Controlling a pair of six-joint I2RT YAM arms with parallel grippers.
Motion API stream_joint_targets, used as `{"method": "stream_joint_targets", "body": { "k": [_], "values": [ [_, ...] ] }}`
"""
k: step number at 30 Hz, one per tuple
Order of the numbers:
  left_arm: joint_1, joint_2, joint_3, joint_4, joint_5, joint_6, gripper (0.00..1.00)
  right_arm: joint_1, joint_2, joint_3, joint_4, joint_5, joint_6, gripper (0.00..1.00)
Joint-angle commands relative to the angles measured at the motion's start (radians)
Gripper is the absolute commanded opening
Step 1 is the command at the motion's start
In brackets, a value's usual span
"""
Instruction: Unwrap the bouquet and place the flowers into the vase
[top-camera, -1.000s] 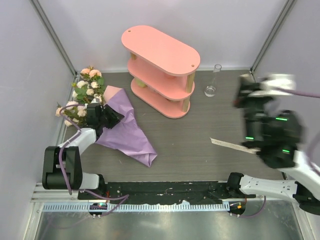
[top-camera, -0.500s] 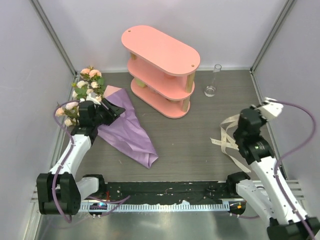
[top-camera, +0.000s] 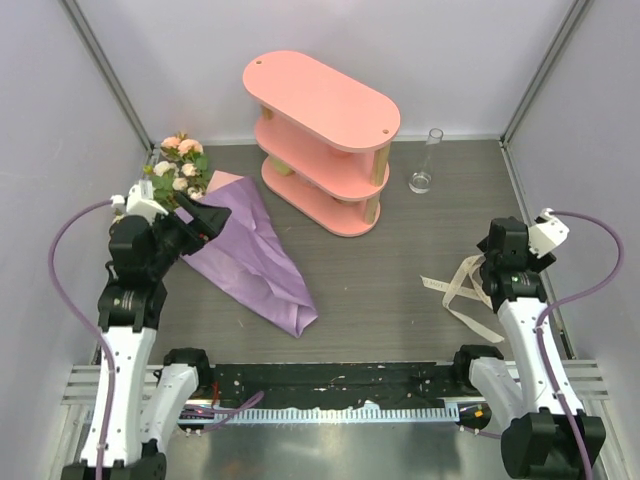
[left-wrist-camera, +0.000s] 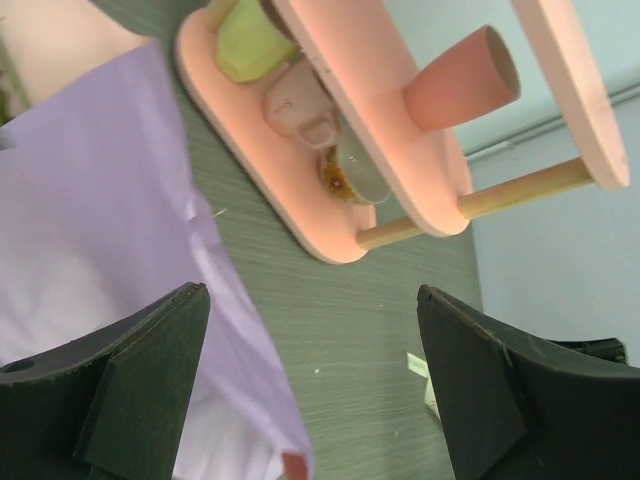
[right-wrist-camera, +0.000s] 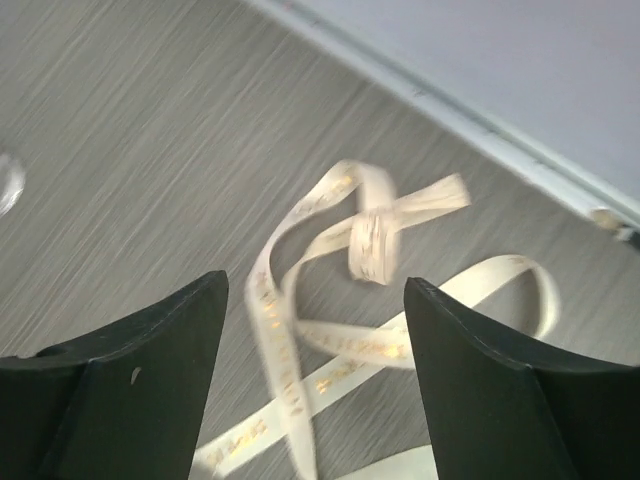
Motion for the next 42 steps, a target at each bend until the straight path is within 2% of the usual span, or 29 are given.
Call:
{"method": "stream_joint_targets", "body": {
  "k": [1, 2, 3, 4, 5, 8, 9, 10, 11, 13, 16, 17, 19, 22, 23, 25, 27, 29, 30, 31, 34, 37, 38, 40, 41, 42],
  "values": [
    [0.006, -0.109, -0.054, -0.239, -0.19, 0.03, 0.87, 0.049, -0.053, 0.081, -0.033, -0.271, -0.012, 0.78],
    [0.008, -0.133, -0.115, -0.244, -0.204, 0.018, 0.85, 0.072, -0.067, 0.116, -0.05, -0.267, -0.011, 0.77],
    [0.006, -0.156, -0.145, -0.241, -0.209, 0.007, 0.83, 0.165, -0.088, 0.133, -0.069, -0.253, -0.014, 0.78],
    [0.006, -0.207, -0.175, -0.232, -0.193, -0.005, 0.81, 0.205, -0.099, 0.147, -0.102, -0.226, -0.012, 0.77],
    [0.008, -0.228, -0.23, -0.218, -0.171, -0.026, 0.76, 0.25, -0.11, 0.164, -0.119, -0.222, -0.006, 0.78],
    [0.008, -0.282, -0.352, -0.129, -0.078, -0.091, 0.68, 0.382, -0.11, 0.147, -0.142, -0.319, 0.029, 0.77],
    [0.006, -0.276, -0.382, -0.046, -0.041, -0.112, 0.68, 0.411, -0.1, 0.136, -0.151, -0.342, 0.045, 0.77],
    [0.006, -0.231, -0.433, 0.005, 0.01, -0.132, 0.69, 0.495, -0.096, 0.118, -0.147, -0.372, 0.06, 0.77],
    [0.006, -0.198, -0.45, 0.117, 0.098, -0.181, 0.69, 0.537, -0.104, 0.072, -0.142, -0.371, 0.095, 0.77],
    [-0.014, -0.131, -0.446, 0.2, 0.139, -0.212, 0.69, 0.664, -0.147, 0.022, -0.124, -0.353, 0.121, 0.77],
    [-0.115, -0.083, -0.352, 0.231, 0.047, -0.185, 0.71, 0.742, -0.173, -0.055, -0.118, -0.379, 0.121, 0.77],
    [-0.142, -0.081, -0.332, 0.231, -0.017, -0.178, 0.72, 0.79, -0.188, -0.096, -0.097, -0.462, 0.112, 0.77],
    [-0.213, -0.066, -0.297, 0.244, -0.047, -0.191, 0.75, 0.842, -0.198, -0.153, -0.009, -0.544, 0.085, 0.75],
    [-0.271, 0.059, -0.288, 0.38, 0.022, -0.272, 0.75, 0.954, -0.22, -0.177, 0.072, -0.601, 0.072, 0.71],
    [-0.323, 0.139, -0.281, 0.406, 0.03, -0.284, 0.74, 1.026, -0.248, -0.174, 0.091, -0.594, 0.065, 0.7],
    [-0.386, 0.225, -0.246, 0.437, 0.004, -0.284, 0.75, 1.086, -0.265, -0.151, 0.164, -0.597, 0.023, 0.69],
    [-0.458, 0.367, -0.187, 0.438, -0.002, -0.281, 0.75, 1.151, -0.233, -0.128, 0.239, -0.632, -0.013, 0.69],
    [-0.506, 0.446, -0.139, 0.417, -0.02, -0.28, 0.75, 1.171, -0.175, -0.085, 0.279, -0.679, -0.066, 0.69],
    [-0.523, 0.469, -0.086, 0.374, -0.051, -0.274, 0.74, 1.178, -0.105, -0.069, 0.322, -0.749, -0.075, 0.68],
    [-0.541, 0.46, -0.059, 0.251, -0.205, -0.239, 0.75, 1.18, -0.075, -0.049, 0.348, -0.773, -0.086, 0.68],
    [-0.592, 0.393, 0.018, 0.056, -0.457, -0.177, 0.79, 1.183, 0.058, -0.02, 0.462, -0.842, -0.08, 0.6],
    [-0.589, 0.354, 0.051, -0.085, -0.537, -0.166, 0.76, 1.183, 0.19, 0.021, 0.555, -0.859, -0.069, 0.49],
    [-0.589, 0.351, 0.064, -0.117, -0.56, -0.159, 0.74, 1.183, 0.216, 0.03, 0.577, -0.842, -0.064, 0.41],
    [-0.589, 0.342, 0.093, -0.161, -0.553, -0.143, 0.68, 1.181, 0.278, 0.049, 0.6, -0.748, -0.049, 0.32],
    [-0.589, 0.339, 0.096, -0.163, -0.542, -0.129, 0.67, 1.181, 0.292, 0.057, 0.603, -0.709, -0.038, 0.23],
    [-0.589, 0.339, 0.104, -0.16, -0.538, -0.12, 0.67, 1.18, 0.301, 0.063, 0.603, -0.66, -0.038, 0.2]
  ]
}}
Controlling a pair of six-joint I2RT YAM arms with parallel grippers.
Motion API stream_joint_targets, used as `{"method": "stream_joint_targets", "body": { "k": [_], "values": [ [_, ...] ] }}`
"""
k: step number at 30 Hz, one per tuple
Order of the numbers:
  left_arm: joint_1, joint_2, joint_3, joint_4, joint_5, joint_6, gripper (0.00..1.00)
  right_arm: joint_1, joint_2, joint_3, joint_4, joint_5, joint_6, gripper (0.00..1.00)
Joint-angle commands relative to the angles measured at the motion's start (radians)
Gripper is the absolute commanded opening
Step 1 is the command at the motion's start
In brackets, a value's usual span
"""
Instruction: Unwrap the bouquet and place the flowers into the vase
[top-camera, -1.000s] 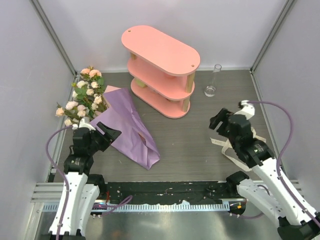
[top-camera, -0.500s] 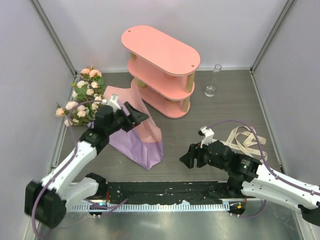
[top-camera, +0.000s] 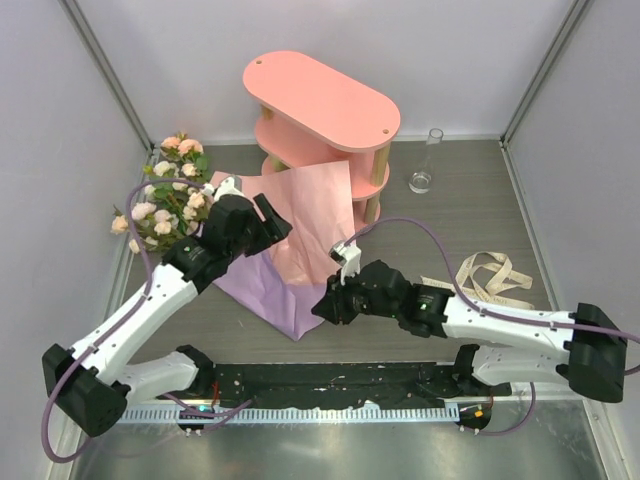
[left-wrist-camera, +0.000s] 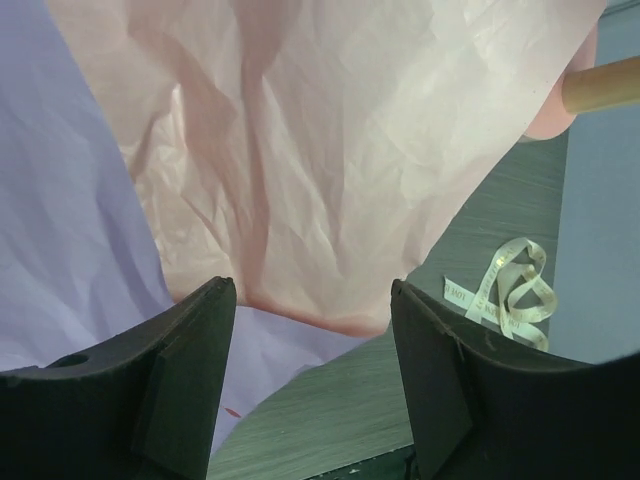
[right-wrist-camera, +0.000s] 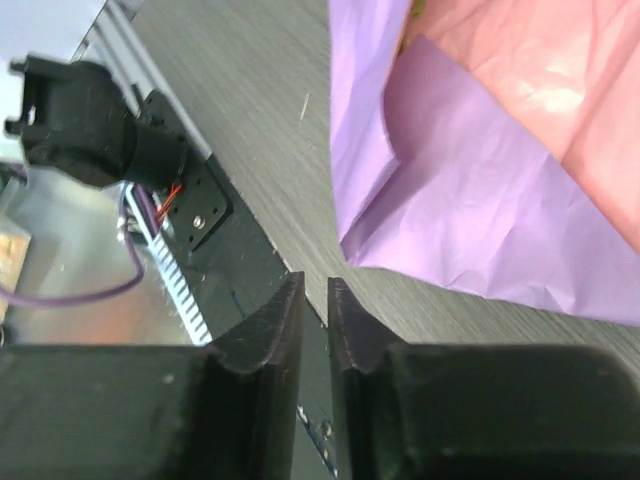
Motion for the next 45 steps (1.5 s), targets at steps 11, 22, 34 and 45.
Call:
{"method": "stream_joint_targets", "body": {
  "k": [11, 22, 34, 45],
  "values": [
    [0.058, 0.423, 0.302, -0.183, -0.053, 0.252, 0.48, -0.239, 0.083, 0.05, 0.134, 0.063, 0.083, 0.14],
    [0.061, 0.028, -0.035, -0.491, -0.312, -0.01, 0.21, -0.232, 0.285, 0.136, 0.149, -0.108, -0.004, 0.14],
    [0.064, -0.567, -0.073, -0.868, -0.297, -0.266, 0.35, -0.201, 0.663, 0.512, 0.068, -0.161, -0.082, 0.43],
    [0.064, -0.394, 0.119, -0.528, -0.275, -0.118, 0.77, -0.175, 0.819, 0.606, -0.088, -0.149, -0.185, 0.54]
  ]
}}
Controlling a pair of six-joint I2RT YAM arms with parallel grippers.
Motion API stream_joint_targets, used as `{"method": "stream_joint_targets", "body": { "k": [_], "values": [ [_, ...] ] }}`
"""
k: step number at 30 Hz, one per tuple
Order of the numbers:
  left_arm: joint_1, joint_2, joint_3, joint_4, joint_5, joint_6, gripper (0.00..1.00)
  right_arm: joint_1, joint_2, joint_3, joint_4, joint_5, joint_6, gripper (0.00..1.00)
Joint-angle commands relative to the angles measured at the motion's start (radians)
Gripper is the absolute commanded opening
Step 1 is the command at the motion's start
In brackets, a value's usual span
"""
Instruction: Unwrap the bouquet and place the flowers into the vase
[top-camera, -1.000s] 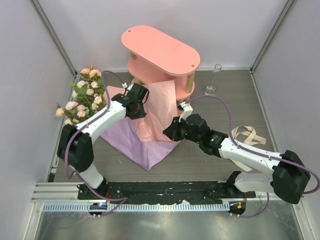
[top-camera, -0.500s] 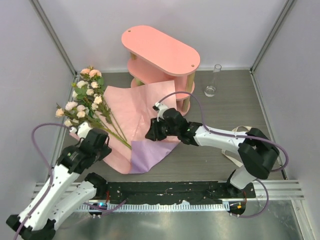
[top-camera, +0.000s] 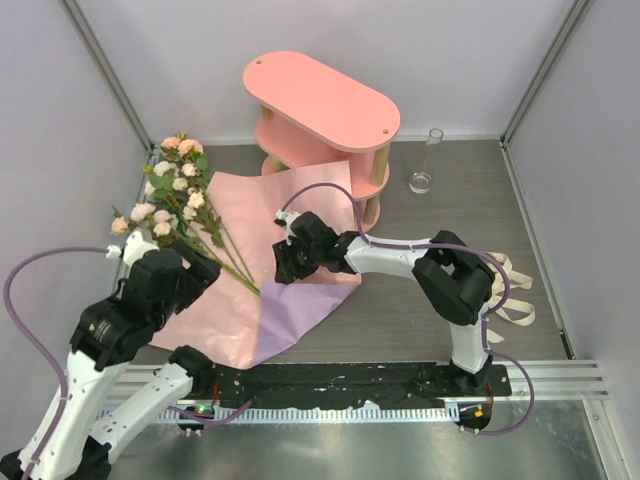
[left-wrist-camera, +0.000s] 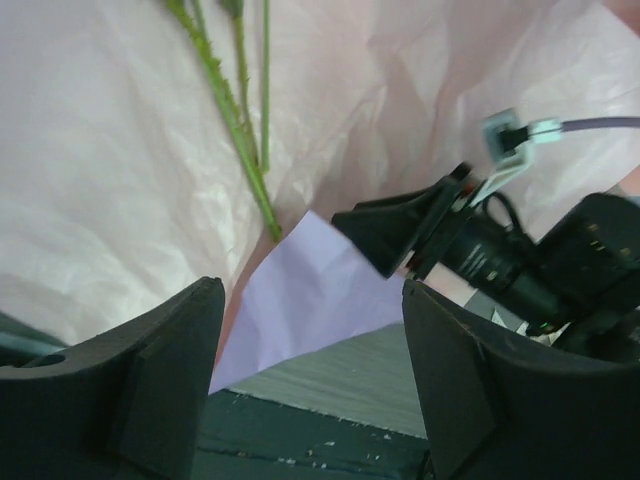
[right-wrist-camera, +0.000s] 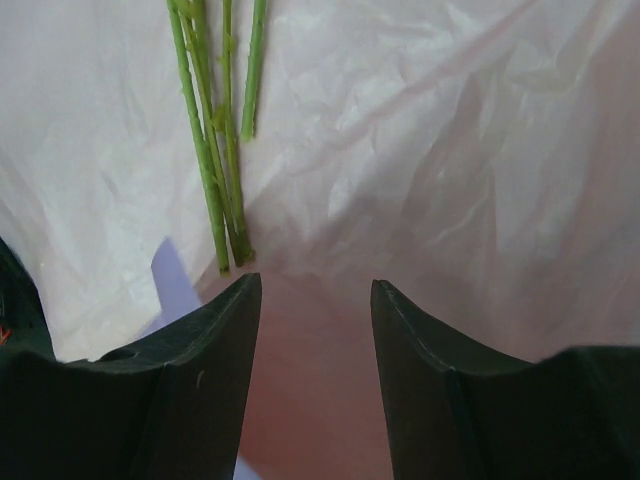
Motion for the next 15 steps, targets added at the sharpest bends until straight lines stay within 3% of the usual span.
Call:
{"method": "stream_joint_targets", "body": {
  "k": [1, 5, 7, 9, 11, 15],
  "values": [
    [0.005, 0.233, 0.076, 0.218, -0.029, 0.107, 0.78, 0.03, -0.047, -0.015, -0.019, -0.048, -0.042, 0.54],
    [0.071, 0.491, 0.16, 0.27, -0.005, 0.226, 0.8, 0.085, -0.143, -0.064, -0.033, -0.024, -0.045, 0.54],
    [0.202, 0.568, 0.14, 0.397, 0.101, 0.266, 0.8, 0.107, -0.183, -0.102, -0.033, -0.025, -0.036, 0.54],
    [0.344, 0.696, 0.108, 0.515, 0.243, 0.288, 0.73, 0.127, -0.237, -0.151, -0.034, -0.033, -0.014, 0.54],
    [0.402, 0.866, 0.146, 0.551, 0.284, 0.321, 0.64, 0.13, -0.3, -0.188, -0.027, -0.007, 0.001, 0.54],
    [0.427, 1.126, 0.309, 0.502, 0.232, 0.415, 0.59, 0.13, -0.404, -0.245, -0.048, 0.091, -0.005, 0.57]
  ]
}}
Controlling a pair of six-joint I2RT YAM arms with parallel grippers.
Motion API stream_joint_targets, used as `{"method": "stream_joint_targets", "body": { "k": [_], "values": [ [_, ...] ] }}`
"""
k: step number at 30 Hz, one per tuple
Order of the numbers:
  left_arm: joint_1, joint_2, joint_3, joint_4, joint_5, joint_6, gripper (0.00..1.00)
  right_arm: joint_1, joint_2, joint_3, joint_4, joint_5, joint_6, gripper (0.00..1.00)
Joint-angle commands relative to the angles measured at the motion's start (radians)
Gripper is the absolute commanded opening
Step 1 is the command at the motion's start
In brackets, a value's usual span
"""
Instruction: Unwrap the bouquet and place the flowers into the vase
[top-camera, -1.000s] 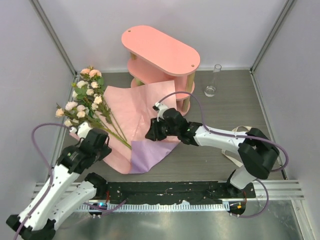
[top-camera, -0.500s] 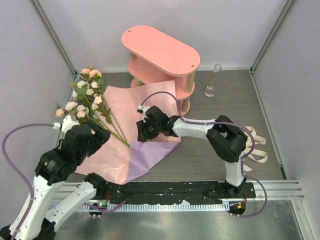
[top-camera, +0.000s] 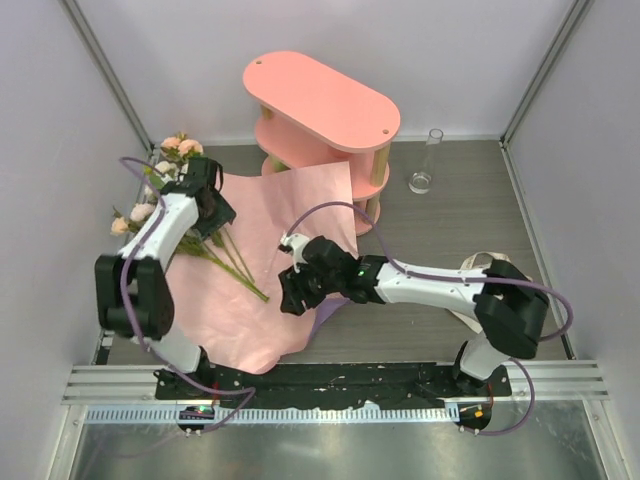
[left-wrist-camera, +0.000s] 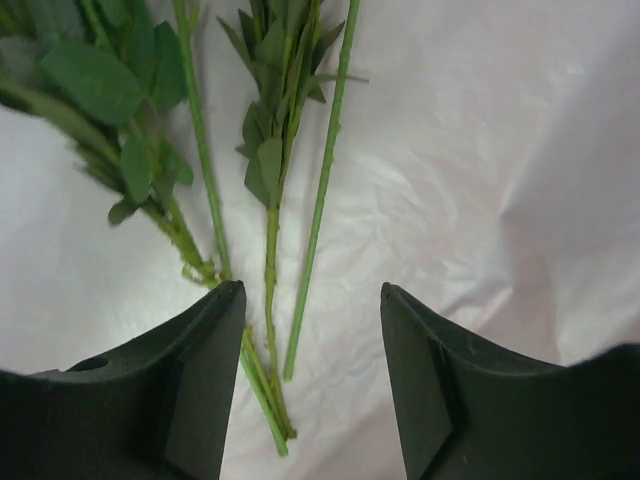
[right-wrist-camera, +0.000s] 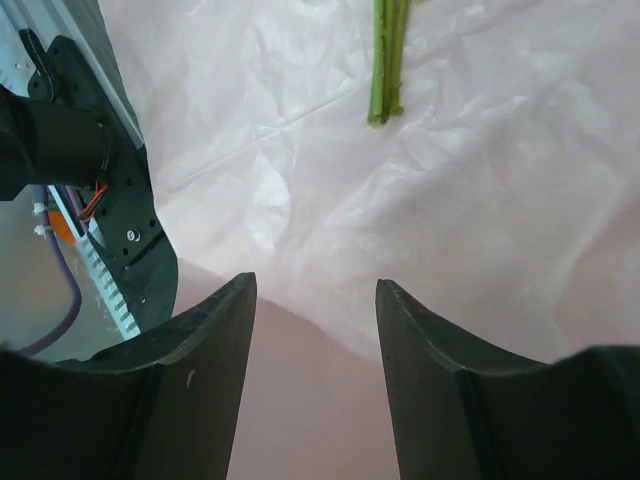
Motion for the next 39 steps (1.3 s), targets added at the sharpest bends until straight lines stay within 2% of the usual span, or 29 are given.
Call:
{"method": "stream_joint_targets", "body": {
  "k": [1, 7, 12, 17, 19, 20, 21, 25, 28, 33, 39],
  "values": [
    [0.01, 0.214, 0.167, 0.054, 0.03, 0.131, 0.59, -0.016, -0.125, -0.032, -0.008, 0.115, -0.012, 0.59],
    [0.009, 0.386, 0.245, 0.058, -0.033, 0.107, 0.53, -0.048, -0.211, -0.031, -0.052, 0.167, -0.038, 0.6],
    [0.01, 0.408, 0.274, 0.099, -0.075, 0.148, 0.51, -0.08, -0.297, -0.078, -0.055, 0.179, -0.03, 0.6],
    [0.027, 0.512, 0.454, 0.047, -0.042, 0.259, 0.54, -0.091, -0.35, -0.092, -0.071, 0.192, -0.029, 0.61],
    [0.055, 0.547, 0.536, 0.027, -0.045, 0.286, 0.49, -0.091, -0.363, -0.087, -0.092, 0.192, -0.037, 0.61],
    [0.062, 0.59, 0.561, 0.016, -0.048, 0.299, 0.42, -0.091, -0.364, -0.086, -0.097, 0.192, -0.037, 0.61],
    [0.078, 0.609, 0.586, 0.007, -0.058, 0.315, 0.4, -0.091, -0.373, -0.086, -0.101, 0.19, -0.037, 0.6],
    [0.093, 0.716, 0.769, -0.077, -0.116, 0.38, 0.41, -0.091, -0.403, -0.095, -0.12, 0.187, -0.032, 0.6],
    [0.093, 0.767, 0.833, -0.142, -0.162, 0.383, 0.42, -0.091, -0.427, -0.112, -0.121, 0.199, -0.027, 0.61],
    [0.093, 0.775, 0.779, -0.127, -0.134, 0.351, 0.41, -0.091, -0.433, -0.118, -0.121, 0.211, -0.027, 0.61],
    [0.093, 0.756, 0.637, -0.053, -0.124, 0.325, 0.36, -0.091, -0.418, -0.112, -0.115, 0.205, -0.026, 0.6]
  ]
}}
